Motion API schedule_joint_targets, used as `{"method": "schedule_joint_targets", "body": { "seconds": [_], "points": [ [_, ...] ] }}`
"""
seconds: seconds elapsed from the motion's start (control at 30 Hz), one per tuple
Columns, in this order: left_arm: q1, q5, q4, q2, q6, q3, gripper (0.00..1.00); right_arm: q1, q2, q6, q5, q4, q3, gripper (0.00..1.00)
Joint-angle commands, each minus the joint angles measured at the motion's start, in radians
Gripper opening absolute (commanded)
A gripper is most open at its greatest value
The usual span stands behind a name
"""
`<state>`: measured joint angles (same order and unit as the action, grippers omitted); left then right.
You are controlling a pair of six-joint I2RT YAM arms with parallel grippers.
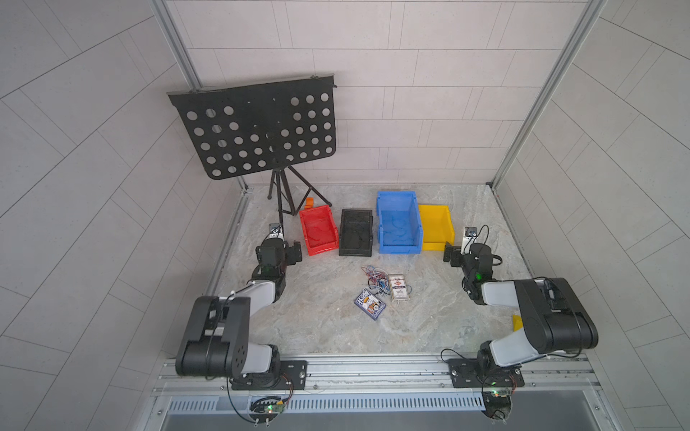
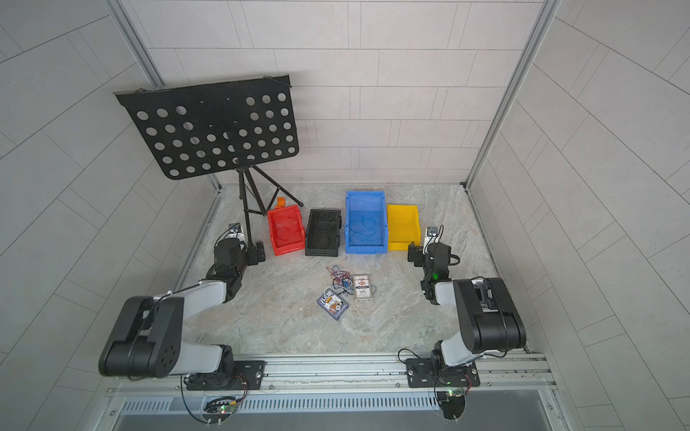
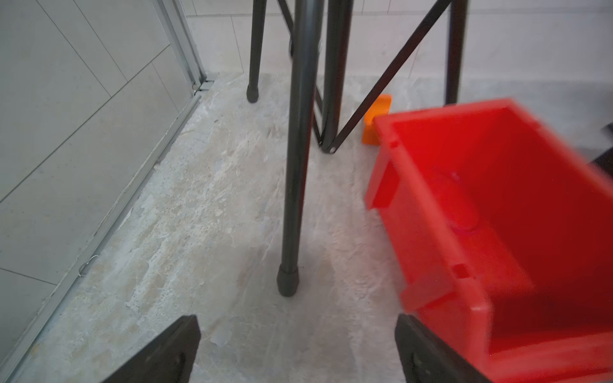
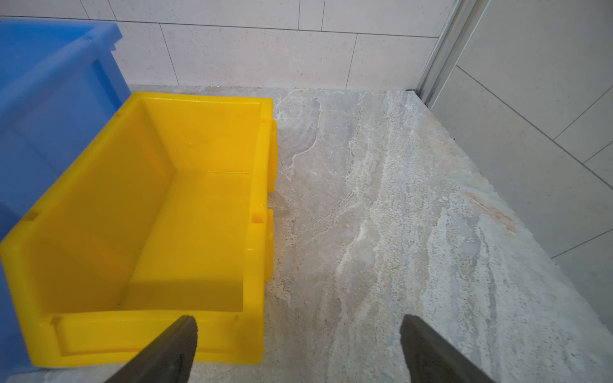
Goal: Untangle and sort cables by color
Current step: Pick up the distractor from the center of the board.
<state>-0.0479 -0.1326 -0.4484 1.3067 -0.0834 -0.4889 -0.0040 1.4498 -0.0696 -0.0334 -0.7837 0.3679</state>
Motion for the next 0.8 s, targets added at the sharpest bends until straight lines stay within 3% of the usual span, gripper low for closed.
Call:
{"method": "schedule_joint_targets", "body": {
  "seconds": [0.0,0.07,0.1,0.17,0.27,0.37,0.5,0.77],
  "points": [
    [-0.013,0.0,0.26,-0.166,-0.158,-0.082,1.0,0.068,-0.172,0.055,0.033,0.221,0.05,1.0],
    [-0.018,0.074,0.291,-0.226,-0.217,-0.081,1.0,0.114,-0.232,0.033,0.125,0.479,0.156,1.0],
    [-0.022,0.102,0.312,-0.251,-0.238,-0.084,1.0,0.168,-0.256,0.024,0.101,0.589,0.203,1.0],
    [-0.031,0.162,0.326,-0.279,-0.272,-0.09,1.0,0.239,-0.292,0.033,0.158,0.687,0.241,1.0],
    [-0.087,0.218,0.319,-0.269,-0.323,-0.093,1.0,0.366,-0.342,0.023,0.079,0.796,0.25,1.0],
    [-0.205,0.219,0.302,-0.228,-0.306,-0.093,1.0,0.401,-0.344,-0.13,0.073,0.832,0.231,1.0],
    [-0.378,0.13,0.261,-0.154,-0.268,-0.085,1.0,0.466,-0.274,-0.236,0.106,0.787,0.162,0.98],
    [-0.504,0.085,0.207,-0.064,-0.279,-0.046,1.0,0.591,-0.105,-0.284,0.138,0.695,0.134,0.96]
  ]
}}
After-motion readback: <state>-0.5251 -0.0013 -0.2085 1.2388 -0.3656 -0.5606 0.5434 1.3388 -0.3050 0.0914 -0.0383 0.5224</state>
